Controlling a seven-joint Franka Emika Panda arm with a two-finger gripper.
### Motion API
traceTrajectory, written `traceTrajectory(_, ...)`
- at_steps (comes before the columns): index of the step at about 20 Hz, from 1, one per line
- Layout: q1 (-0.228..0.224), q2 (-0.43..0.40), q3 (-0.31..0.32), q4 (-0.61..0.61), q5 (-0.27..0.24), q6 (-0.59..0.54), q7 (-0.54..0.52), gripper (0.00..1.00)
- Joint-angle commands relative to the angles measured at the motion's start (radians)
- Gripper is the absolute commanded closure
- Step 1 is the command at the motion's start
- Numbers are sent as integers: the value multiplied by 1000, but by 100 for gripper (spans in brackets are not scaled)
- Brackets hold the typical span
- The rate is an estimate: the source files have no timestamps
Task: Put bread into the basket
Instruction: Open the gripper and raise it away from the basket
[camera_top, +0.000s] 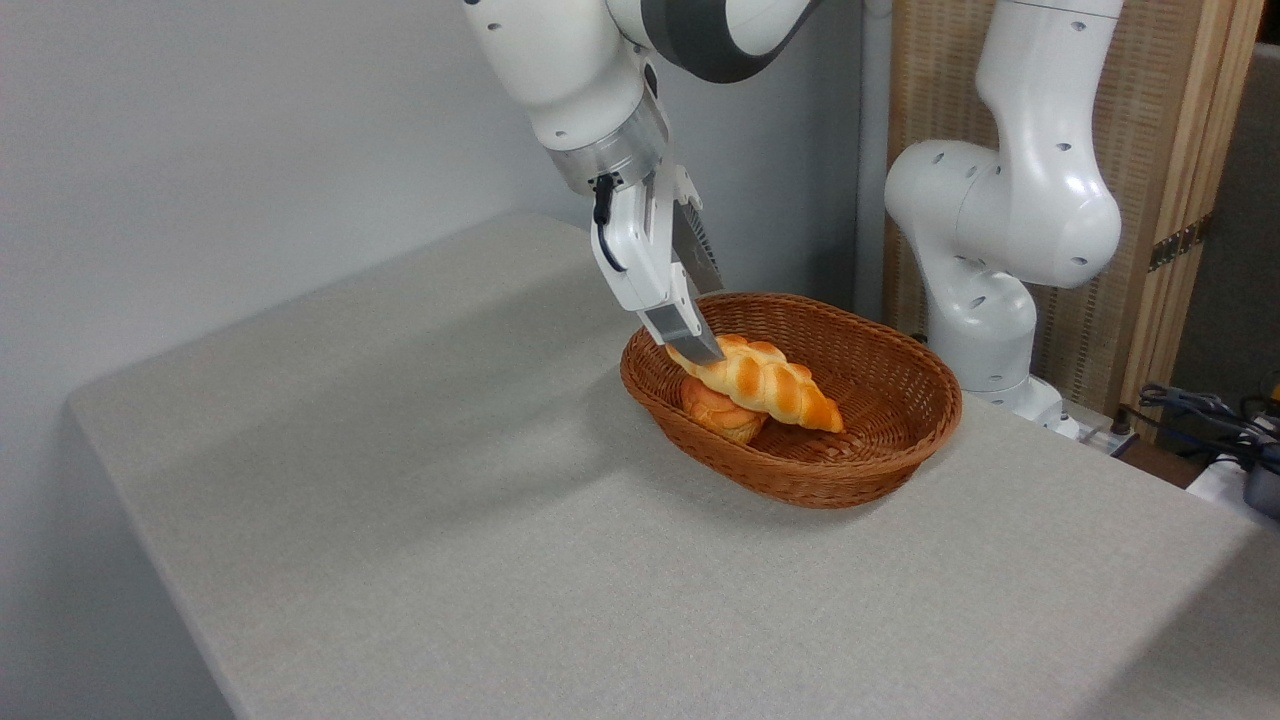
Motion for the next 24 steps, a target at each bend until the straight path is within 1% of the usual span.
traceTrajectory(1, 0, 5, 22, 40, -4, 123, -6, 0)
traceTrajectory(2, 4, 14, 24, 54, -4, 170, -25, 0)
traceTrajectory(3, 6, 17, 24, 63, -4, 192, -45, 0)
traceTrajectory(4, 9, 26, 28, 80, -6, 235, -97, 0)
traceTrajectory(5, 9, 35, 36, 90, -6, 252, -127, 0)
traceTrajectory(6, 9, 49, 45, 108, -6, 282, -181, 0)
traceTrajectory(9, 9, 83, 45, 142, -4, 329, -280, 0)
traceTrajectory(10, 9, 101, 47, 166, -4, 341, -329, 0)
traceTrajectory(11, 9, 115, 48, 180, -4, 344, -357, 0)
traceTrajectory(12, 9, 142, 53, 214, -4, 346, -415, 0)
traceTrajectory(14, 9, 187, 56, 266, -4, 346, -485, 0)
traceTrajectory(16, 9, 212, 57, 300, -6, 344, -535, 0)
traceTrajectory(17, 9, 228, 57, 323, -6, 346, -588, 0)
traceTrajectory(21, 9, 249, 61, 343, -4, 346, -699, 0)
traceTrajectory(22, 9, 250, 73, 346, -4, 347, -740, 0)
traceTrajectory(24, 9, 258, 77, 366, -6, 347, -774, 0)
